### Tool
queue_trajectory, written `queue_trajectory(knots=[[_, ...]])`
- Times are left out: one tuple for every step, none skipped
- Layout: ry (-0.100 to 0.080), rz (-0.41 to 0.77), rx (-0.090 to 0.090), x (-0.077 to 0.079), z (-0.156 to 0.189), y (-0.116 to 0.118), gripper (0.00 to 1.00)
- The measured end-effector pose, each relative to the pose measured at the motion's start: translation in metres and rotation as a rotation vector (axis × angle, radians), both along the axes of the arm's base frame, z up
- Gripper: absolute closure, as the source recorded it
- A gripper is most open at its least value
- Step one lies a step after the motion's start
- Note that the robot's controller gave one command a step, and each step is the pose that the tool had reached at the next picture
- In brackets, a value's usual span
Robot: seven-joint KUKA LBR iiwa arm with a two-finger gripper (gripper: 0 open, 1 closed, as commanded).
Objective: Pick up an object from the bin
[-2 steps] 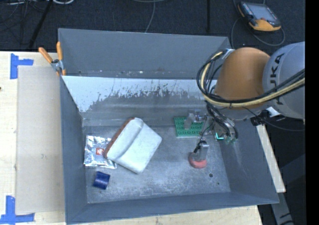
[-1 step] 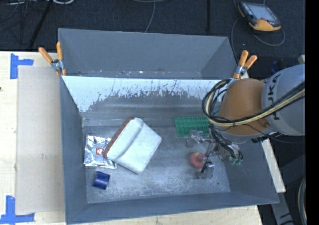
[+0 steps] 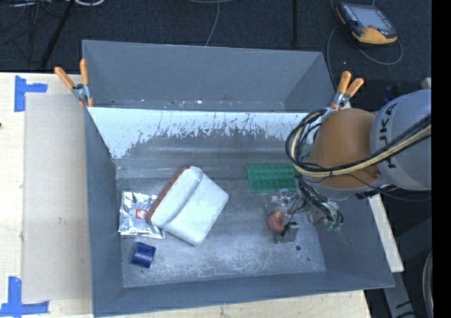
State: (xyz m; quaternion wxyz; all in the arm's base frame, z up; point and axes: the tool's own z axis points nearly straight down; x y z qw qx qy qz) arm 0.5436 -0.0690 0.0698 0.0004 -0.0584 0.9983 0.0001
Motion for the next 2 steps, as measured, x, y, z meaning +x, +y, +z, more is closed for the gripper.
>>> queue_trajectory(knots=[[-0.007, 0.013, -0.001, -0.017, 0.129, 0.014, 1.00], [-0.002, 0.503, -0.003, -0.051, 0.184, -0.068, 1.00]])
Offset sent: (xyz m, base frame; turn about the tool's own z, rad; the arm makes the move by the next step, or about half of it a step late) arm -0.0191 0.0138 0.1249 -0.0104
